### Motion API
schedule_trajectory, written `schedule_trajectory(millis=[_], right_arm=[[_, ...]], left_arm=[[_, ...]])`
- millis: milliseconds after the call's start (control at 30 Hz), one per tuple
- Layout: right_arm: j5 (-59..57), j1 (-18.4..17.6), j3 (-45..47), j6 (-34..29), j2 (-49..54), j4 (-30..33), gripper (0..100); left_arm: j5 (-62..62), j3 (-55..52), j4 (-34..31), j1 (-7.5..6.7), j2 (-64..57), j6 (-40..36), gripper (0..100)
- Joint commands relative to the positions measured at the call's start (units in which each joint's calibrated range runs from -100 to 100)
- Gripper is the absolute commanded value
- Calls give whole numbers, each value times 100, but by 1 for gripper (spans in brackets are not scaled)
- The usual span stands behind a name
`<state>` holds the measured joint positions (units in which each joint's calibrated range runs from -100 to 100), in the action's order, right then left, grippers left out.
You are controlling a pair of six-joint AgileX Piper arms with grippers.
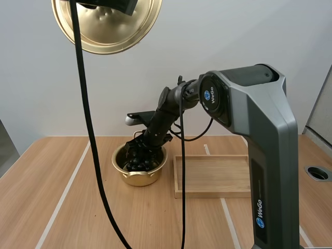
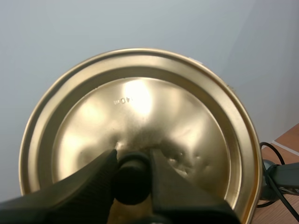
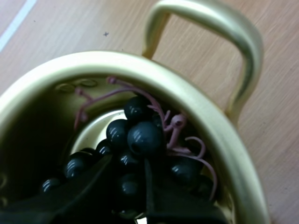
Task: Open the pot, put the grape inside, and close it
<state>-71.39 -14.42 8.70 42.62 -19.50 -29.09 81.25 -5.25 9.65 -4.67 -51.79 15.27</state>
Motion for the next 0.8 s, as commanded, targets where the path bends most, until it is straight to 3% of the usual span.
schedule_trajectory(millis=[0, 433, 500, 667, 767], right_arm=[[216, -5, -2, 60, -22, 10, 0], [119, -5, -2, 60, -63, -84, 0], [64, -5, -2, 60, -63, -145, 21], [64, -5, -2, 60, -63, -187, 99], [44, -5, -2, 60, -63, -187, 100]], left_arm=[[-174, 56, -13, -16, -29, -27, 0], [-121, 56, -13, -16, -29, -27, 0], [-121, 56, -13, -16, -29, -27, 0], [-121, 56, -13, -16, -29, -27, 0], [-121, 56, -13, -16, -29, -27, 0]])
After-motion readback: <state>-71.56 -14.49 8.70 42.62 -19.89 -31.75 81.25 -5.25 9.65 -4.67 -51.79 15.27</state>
